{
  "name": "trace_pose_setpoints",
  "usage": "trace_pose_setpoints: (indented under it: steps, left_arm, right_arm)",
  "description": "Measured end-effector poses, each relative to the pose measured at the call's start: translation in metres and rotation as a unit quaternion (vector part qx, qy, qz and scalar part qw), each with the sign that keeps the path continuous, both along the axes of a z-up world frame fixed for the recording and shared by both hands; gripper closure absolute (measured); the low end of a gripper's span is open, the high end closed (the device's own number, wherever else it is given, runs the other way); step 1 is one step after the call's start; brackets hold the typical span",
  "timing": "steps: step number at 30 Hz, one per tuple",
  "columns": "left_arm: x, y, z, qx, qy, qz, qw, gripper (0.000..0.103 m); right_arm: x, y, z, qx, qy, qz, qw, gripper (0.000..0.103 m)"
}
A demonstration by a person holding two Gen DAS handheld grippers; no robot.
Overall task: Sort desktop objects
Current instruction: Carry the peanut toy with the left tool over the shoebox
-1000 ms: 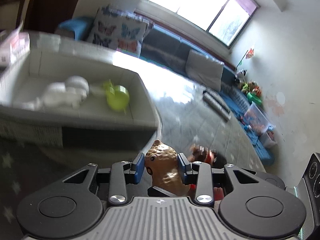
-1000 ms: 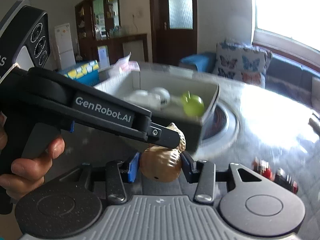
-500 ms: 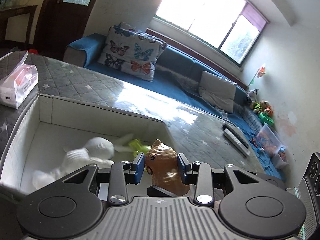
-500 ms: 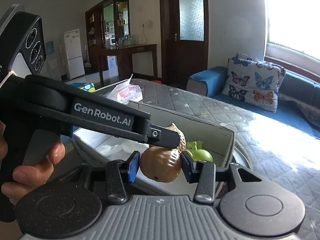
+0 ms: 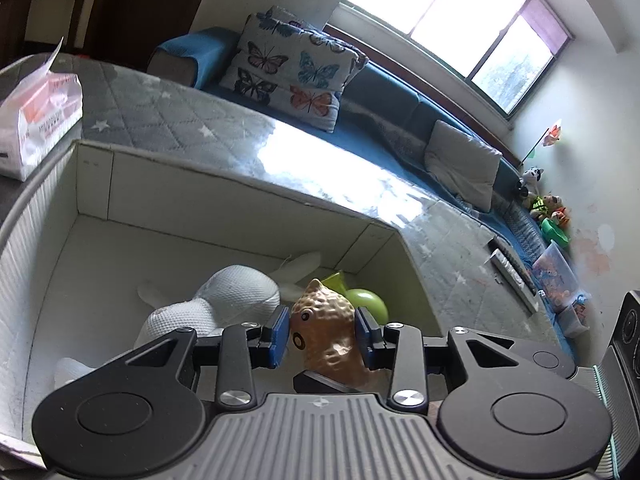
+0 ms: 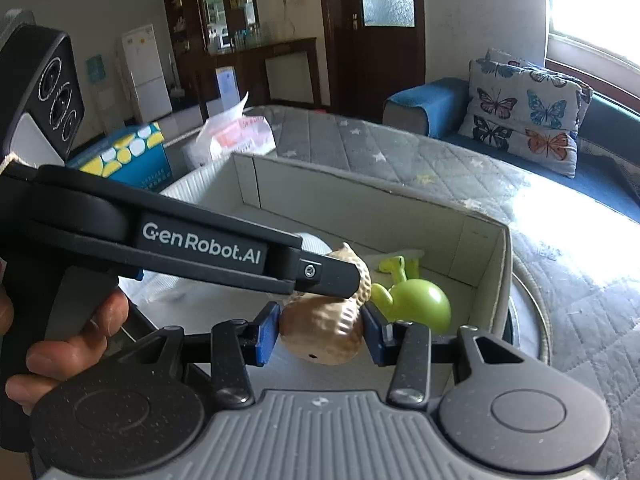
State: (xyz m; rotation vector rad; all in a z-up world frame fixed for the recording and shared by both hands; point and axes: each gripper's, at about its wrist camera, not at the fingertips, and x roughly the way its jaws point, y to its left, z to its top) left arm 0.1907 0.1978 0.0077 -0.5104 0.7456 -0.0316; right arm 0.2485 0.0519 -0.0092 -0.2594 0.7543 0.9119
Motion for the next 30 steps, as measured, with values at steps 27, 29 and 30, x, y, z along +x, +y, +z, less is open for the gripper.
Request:
trace_pose_setpoints:
  steps: [27,29,30]
  left_arm:
    - [-0.008,0.004,0.005,-0.012,-0.001,0.003,0.9999,0.066]
    - [-0.011,0.002,0.007,-0.011,-0.004,0.002,0.9999,0.066]
    - [-0.012,0.001,0.009,-0.010,-0.005,0.002,0.9999,0.066]
  right_arm:
    - [-0.006,-0.001,-0.003,-0.008,0.006,-0.004,1.000,0.057]
    - [-0.008,-0.003,0.000,-0.003,0.005,-0.005,1.000,0.057]
    - [-0.010,-0.005,0.003,-0.001,0.002,-0.006,1.000,0.057]
